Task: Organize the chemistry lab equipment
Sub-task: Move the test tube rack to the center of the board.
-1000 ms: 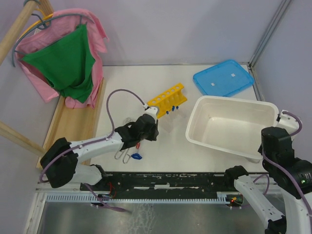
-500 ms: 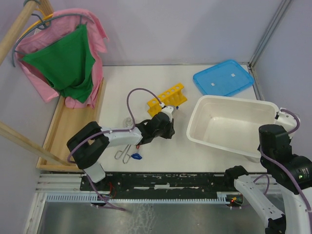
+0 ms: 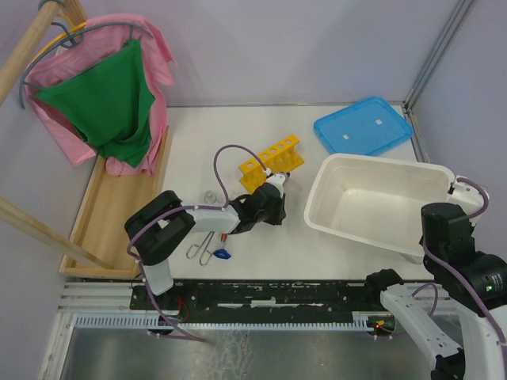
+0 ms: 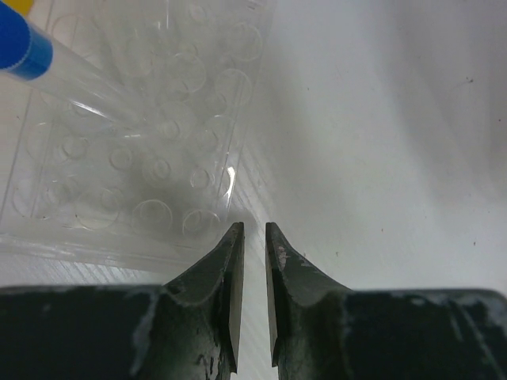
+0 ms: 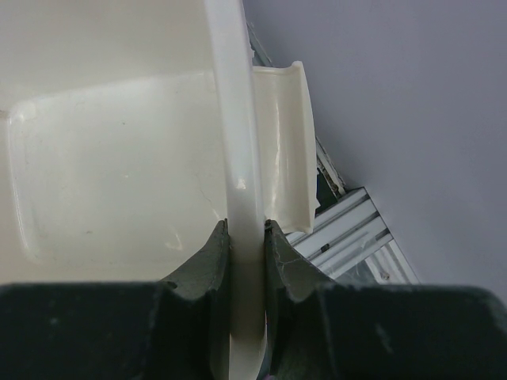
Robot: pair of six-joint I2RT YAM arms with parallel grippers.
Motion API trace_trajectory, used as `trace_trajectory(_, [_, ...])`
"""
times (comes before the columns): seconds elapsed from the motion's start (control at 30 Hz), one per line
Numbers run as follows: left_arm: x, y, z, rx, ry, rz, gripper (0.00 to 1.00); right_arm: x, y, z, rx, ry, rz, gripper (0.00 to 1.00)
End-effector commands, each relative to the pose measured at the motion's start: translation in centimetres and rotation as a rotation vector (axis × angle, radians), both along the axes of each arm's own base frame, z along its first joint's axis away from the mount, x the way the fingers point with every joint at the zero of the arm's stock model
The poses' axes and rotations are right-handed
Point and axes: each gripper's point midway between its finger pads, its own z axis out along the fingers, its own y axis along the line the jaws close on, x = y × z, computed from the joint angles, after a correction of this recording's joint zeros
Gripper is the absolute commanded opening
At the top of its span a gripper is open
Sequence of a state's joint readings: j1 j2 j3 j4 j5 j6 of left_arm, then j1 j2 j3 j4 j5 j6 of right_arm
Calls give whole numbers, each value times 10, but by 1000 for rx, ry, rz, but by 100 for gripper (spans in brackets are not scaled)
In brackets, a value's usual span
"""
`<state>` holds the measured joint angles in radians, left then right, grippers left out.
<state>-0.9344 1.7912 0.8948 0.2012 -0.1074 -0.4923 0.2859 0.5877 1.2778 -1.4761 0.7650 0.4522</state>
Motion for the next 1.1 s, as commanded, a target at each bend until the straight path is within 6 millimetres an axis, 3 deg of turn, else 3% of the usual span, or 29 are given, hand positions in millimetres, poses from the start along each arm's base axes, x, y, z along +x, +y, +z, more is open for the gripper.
trace_trajectory(0.0, [33, -8, 21, -57, -101, 56, 24, 9, -3, 18, 29, -139, -58, 1])
trace_trajectory(0.2, [57, 0, 15, -35, -122, 109, 24, 7, -4, 18, 33, -146, -59, 1])
trace_trajectory(0.5, [93, 1, 23, -23, -158, 164, 24, 7, 0, 18, 51, -147, -44, 1])
trace_trajectory(0.8, [128, 24, 11, 40, -158, 229, 24, 7, 3, 17, 72, -150, -28, 1])
trace_trajectory(1.07, [153, 30, 1, 46, -134, 243, 24, 8, 6, 16, 87, -153, -14, 1])
